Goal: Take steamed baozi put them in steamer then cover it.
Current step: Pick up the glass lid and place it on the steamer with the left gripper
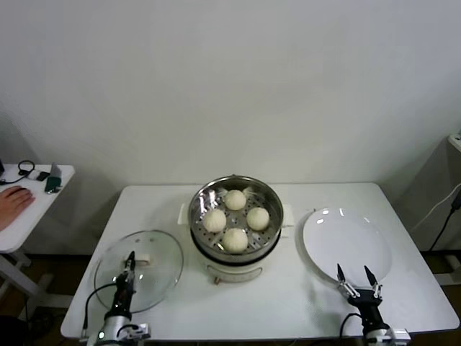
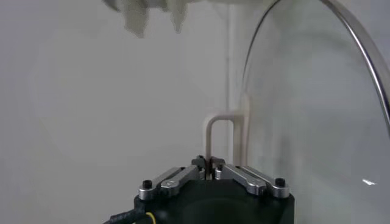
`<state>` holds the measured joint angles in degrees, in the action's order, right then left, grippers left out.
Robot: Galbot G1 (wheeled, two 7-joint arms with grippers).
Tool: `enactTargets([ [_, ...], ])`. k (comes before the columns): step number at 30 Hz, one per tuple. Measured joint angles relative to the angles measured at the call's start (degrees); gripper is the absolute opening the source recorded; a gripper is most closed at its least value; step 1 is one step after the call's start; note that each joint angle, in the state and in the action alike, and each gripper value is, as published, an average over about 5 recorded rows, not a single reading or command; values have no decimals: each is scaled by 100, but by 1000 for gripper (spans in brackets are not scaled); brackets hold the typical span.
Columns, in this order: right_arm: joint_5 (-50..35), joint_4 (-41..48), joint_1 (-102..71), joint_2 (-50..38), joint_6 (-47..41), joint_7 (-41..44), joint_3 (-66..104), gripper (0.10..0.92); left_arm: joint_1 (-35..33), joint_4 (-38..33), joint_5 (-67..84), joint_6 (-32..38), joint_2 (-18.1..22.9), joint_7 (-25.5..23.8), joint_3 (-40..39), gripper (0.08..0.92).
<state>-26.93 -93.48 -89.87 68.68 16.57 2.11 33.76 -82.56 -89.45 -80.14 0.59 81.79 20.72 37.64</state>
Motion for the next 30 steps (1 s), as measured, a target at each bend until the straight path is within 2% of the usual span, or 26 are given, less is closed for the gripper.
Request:
enactTargets([
  [6, 93, -184, -78, -102, -143, 39, 42, 823, -202, -956, 461, -328, -289, -455, -27, 137],
  [16, 141, -375, -122, -223, -227, 77, 136, 823, -257, -2559, 962, -1224, -1097, -1413, -249, 137],
  [23, 153, -450, -165, -274, -248, 97, 177, 823, 79, -3093, 1025, -1839, -1454, -1879, -792, 137],
  [30, 166, -477, -141, -290, -258, 151, 181, 823, 653, -3234, 689, -2486, -1410, -2407, -1851, 137],
])
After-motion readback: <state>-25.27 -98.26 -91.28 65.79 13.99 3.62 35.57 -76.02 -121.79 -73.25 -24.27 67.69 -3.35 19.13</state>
